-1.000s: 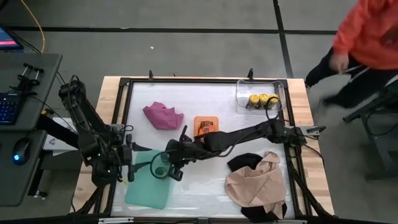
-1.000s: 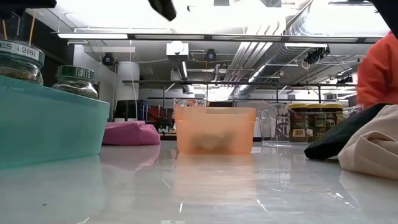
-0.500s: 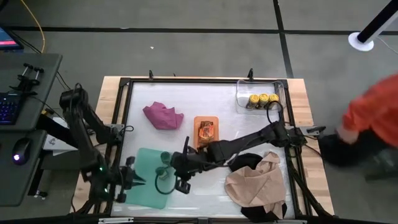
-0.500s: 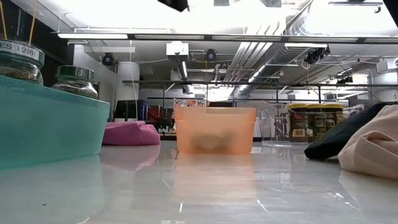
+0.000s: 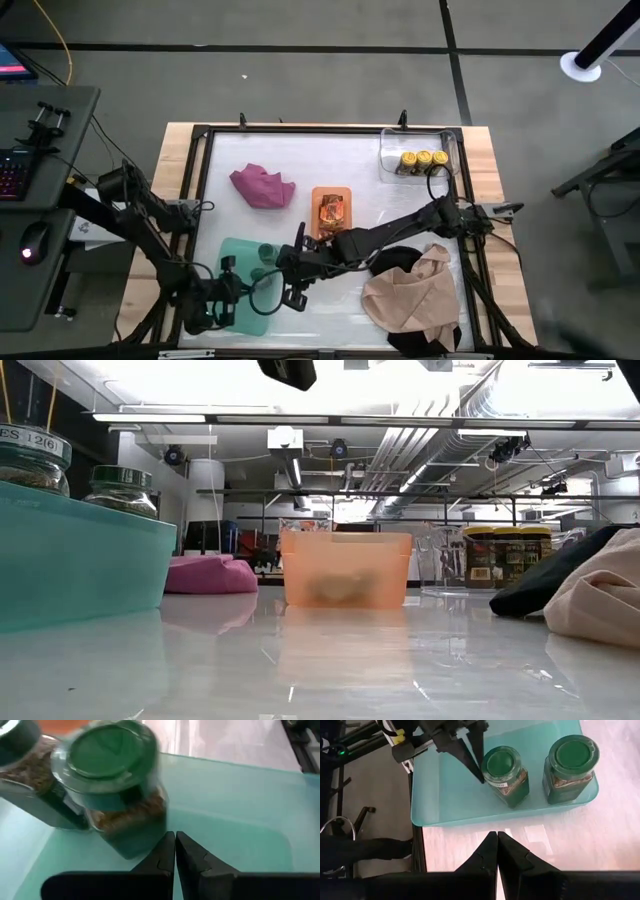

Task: Sort spices by type
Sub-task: Put the green seasoning bottle into the green bin

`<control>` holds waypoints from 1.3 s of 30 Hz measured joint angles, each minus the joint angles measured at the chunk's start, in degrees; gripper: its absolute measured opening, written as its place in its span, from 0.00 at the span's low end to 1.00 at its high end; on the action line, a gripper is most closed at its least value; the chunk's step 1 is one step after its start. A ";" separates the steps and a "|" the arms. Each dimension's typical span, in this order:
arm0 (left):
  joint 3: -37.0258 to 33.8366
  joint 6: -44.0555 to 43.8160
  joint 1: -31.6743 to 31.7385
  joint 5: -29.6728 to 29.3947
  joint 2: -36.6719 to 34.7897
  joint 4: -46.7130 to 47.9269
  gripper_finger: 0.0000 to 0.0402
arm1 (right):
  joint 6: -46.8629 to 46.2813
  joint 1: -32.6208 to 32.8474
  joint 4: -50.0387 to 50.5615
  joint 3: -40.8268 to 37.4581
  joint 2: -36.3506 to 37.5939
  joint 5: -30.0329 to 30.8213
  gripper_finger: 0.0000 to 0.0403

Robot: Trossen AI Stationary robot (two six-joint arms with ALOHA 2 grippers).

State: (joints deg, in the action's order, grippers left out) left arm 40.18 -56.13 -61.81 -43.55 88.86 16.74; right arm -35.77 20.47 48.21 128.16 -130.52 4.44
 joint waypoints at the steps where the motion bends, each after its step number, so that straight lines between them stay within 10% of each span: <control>1: 0.00 -0.45 0.49 0.05 -0.04 0.31 0.00 | 0.04 -0.01 0.00 0.00 0.00 -0.01 0.00; 31: -0.02 18.84 10.05 2.36 -0.56 8.07 0.00 | 0.02 0.33 -0.05 -0.02 -0.04 -0.11 0.00; 39: -0.02 14.70 6.30 10.03 -11.76 15.05 0.00 | 1.63 0.31 0.23 -0.02 -0.04 -1.24 0.00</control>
State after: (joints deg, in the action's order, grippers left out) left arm 40.16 -41.44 -55.51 -33.52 77.10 31.80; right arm -34.14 20.78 48.44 128.14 -130.56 3.21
